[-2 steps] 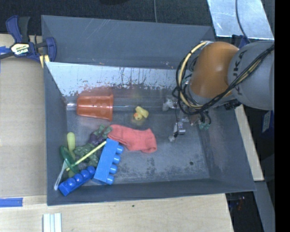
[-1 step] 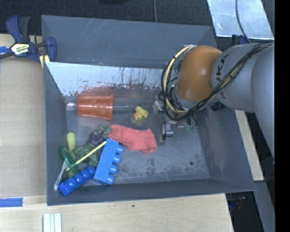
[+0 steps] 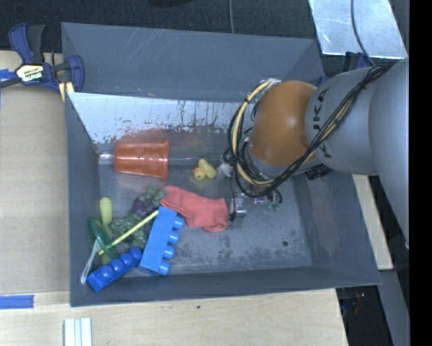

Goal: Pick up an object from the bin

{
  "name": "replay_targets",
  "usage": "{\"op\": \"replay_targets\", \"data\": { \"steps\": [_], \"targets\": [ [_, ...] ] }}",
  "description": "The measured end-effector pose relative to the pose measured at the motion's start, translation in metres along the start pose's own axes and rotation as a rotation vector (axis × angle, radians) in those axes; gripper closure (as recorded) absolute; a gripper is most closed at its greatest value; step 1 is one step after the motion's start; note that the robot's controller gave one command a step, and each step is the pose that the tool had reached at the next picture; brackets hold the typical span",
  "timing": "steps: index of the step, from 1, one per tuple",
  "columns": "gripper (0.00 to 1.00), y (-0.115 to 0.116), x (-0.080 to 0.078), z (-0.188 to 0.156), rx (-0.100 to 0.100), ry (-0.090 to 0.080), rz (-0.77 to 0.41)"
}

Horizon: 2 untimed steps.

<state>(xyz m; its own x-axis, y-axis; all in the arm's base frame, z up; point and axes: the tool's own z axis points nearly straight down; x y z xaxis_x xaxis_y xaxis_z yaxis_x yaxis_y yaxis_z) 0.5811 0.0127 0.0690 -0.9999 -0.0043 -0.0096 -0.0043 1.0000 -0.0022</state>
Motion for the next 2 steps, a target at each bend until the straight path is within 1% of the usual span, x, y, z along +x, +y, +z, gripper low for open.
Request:
{"op": "replay_targets", "data": {
  "steps": [1,2],
  "targets": [
    [0.0,0.044,0.037,-0.003,-0.002,0.005,0.001],
    [0.0,0.056,0.045,-0.003,-0.001,0.005,-0.015]
  ]
}}
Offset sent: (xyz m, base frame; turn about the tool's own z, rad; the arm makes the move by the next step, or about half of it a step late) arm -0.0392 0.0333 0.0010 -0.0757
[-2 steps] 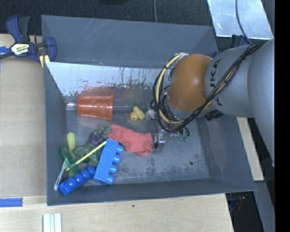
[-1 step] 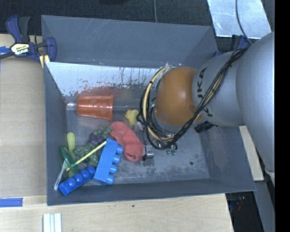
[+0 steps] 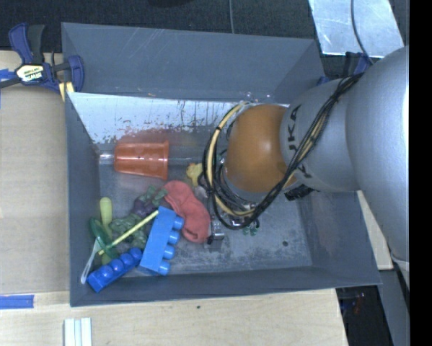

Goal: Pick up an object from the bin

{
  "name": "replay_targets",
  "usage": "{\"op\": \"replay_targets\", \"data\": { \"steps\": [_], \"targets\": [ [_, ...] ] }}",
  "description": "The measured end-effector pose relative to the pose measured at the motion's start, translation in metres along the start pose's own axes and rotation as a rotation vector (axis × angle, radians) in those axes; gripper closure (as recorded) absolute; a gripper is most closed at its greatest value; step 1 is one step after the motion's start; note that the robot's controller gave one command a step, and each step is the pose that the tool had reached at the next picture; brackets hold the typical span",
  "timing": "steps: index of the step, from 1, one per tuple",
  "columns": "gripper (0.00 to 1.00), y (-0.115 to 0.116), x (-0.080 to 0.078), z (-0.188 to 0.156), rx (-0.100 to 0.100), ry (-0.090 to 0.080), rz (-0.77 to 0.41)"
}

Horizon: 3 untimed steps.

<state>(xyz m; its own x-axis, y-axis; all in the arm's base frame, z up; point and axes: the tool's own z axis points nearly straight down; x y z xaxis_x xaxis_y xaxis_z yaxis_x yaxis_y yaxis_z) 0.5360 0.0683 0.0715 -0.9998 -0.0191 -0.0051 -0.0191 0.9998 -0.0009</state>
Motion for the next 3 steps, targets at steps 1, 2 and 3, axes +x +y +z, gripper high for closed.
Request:
{"op": "replay_targets", "data": {
  "steps": [1,2,3],
  "targets": [
    [1.0,0.015,0.017,-0.016,0.0,0.0,-0.049],
    [1.0,0.015,0.017,-0.016,0.0,0.0,-0.05],
    [1.0,0.012,0.023,-0.074,0.001,0.004,-0.057]
  ]
}}
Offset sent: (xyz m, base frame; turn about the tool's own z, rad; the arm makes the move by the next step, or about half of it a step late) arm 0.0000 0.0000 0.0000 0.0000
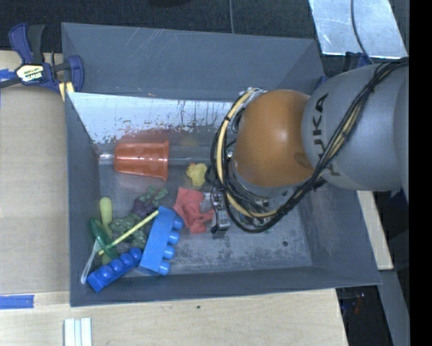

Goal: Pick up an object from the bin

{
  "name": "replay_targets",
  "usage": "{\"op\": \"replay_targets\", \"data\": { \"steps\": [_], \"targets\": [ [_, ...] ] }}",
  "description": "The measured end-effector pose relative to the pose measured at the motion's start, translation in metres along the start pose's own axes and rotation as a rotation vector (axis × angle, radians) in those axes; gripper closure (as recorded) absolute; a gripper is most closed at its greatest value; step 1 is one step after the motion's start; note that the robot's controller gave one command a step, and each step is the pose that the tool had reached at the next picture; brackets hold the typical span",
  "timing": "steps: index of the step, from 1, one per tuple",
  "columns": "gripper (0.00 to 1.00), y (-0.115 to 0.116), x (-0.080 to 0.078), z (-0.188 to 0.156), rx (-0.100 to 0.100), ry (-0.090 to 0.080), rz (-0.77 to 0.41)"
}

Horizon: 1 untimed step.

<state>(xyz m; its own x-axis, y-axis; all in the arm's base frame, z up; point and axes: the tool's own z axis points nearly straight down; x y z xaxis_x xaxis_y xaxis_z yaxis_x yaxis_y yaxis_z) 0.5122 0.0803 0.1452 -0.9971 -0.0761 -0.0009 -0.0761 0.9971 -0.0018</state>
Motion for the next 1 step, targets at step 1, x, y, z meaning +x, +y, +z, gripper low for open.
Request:
{"op": "replay_targets", "data": {
  "steps": [1],
  "targets": [
    [1.0,0.0083,0.0,-0.0764,0.0,0.001,0.013]
  ]
}}
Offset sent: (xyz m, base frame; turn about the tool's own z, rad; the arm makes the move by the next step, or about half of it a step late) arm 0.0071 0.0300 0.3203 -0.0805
